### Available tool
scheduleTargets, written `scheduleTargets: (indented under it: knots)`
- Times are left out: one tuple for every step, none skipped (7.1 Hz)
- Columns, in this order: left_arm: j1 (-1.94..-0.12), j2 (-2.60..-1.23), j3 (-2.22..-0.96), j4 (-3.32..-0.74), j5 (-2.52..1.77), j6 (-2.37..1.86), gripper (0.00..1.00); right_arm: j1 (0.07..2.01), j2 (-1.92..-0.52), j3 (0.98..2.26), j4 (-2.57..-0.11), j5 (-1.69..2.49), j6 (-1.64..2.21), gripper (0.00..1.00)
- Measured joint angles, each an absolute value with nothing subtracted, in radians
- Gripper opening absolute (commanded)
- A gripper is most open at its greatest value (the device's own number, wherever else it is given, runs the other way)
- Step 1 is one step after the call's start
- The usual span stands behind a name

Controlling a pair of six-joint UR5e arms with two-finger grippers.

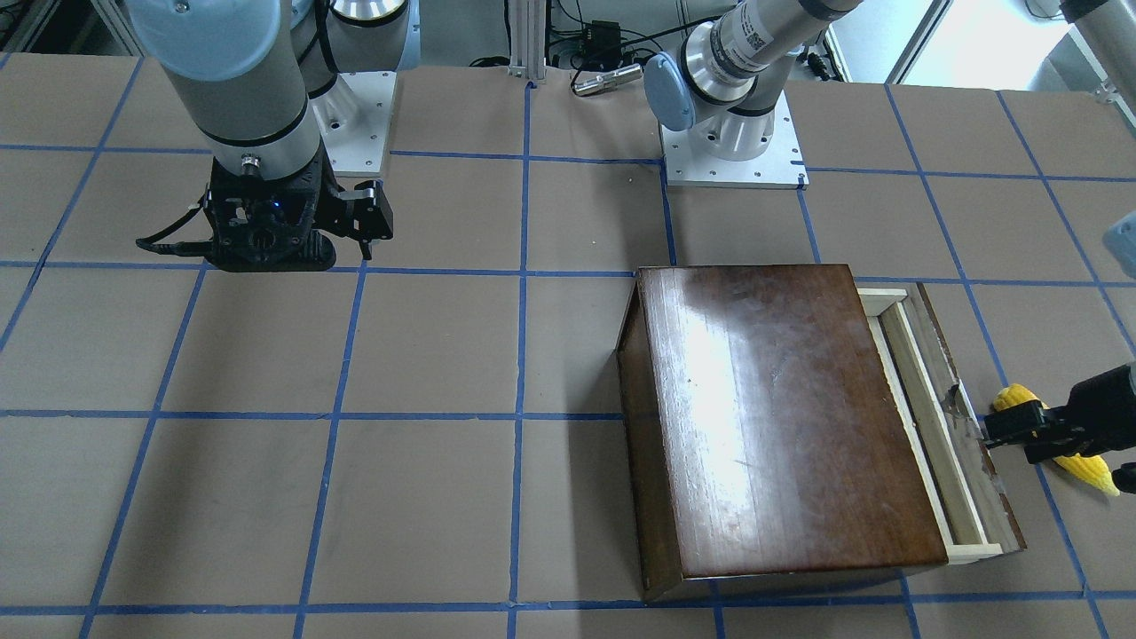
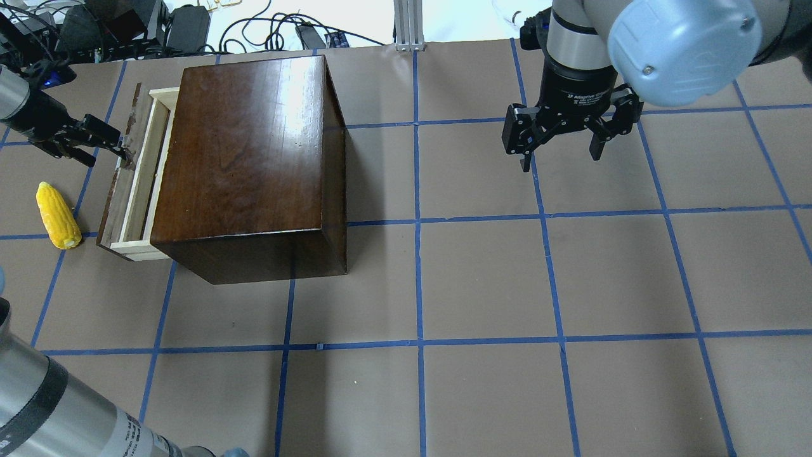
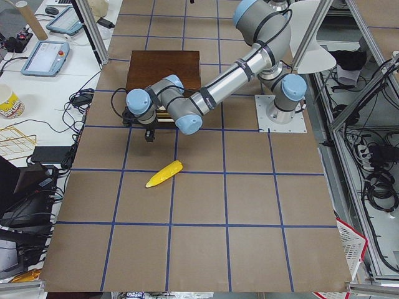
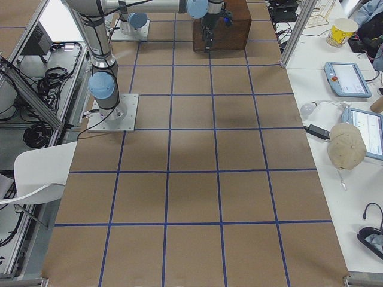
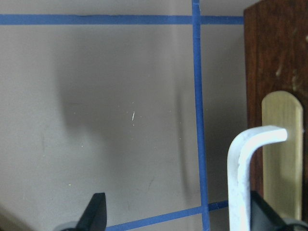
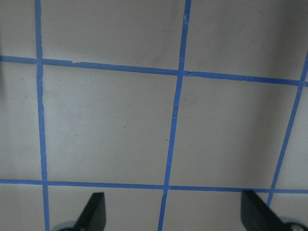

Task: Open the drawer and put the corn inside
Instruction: 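Pull the drawer outward from the cabinet with the left gripper, then lower the left gripper onto the yellow corn and grasp it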

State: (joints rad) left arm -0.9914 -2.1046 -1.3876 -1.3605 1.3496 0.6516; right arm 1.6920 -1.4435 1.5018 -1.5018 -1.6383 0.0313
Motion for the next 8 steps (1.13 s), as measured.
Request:
scheduleTargets:
  knots:
    - [-0.991, -2.106, -1.384, -1.353, 1.368, 0.660, 1.00, 1.692, -1.443, 1.502, -1.502, -1.638, 0.031, 1.00]
    - [-0.989, -2.109, -1.382, -1.341, 1.388, 0.666, 1.00, 1.692, -1.443, 1.502, -1.502, -1.638, 0.031, 1.00]
    - [-0.986, -2.111, -1.380, -1.335, 1.400, 0.669, 1.00, 1.692, -1.443, 1.502, -1.502, -1.638, 0.031, 1.00]
    - [-0.981, -2.112, -1.376, -1.333, 1.410, 0.671, 1.00, 1.692, -1.443, 1.502, -1.502, -1.638, 0.031, 1.00]
    - [-0.977, -2.111, -1.372, -1.332, 1.420, 0.672, 1.00, 1.692, -1.443, 1.502, -1.502, -1.638, 0.032, 1.00]
    - [-0.975, -2.107, -1.369, -1.332, 1.425, 0.671, 1.00, 1.692, -1.444, 1.502, -1.502, -1.638, 0.032, 1.00]
    - [-0.974, -2.103, -1.368, -1.332, 1.428, 0.670, 1.00, 1.692, -1.444, 1.502, -1.502, -1.638, 0.032, 1.00]
    - [-0.973, -2.097, -1.367, -1.332, 1.430, 0.668, 1.00, 1.692, -1.443, 1.502, -1.502, -1.638, 0.031, 1.00]
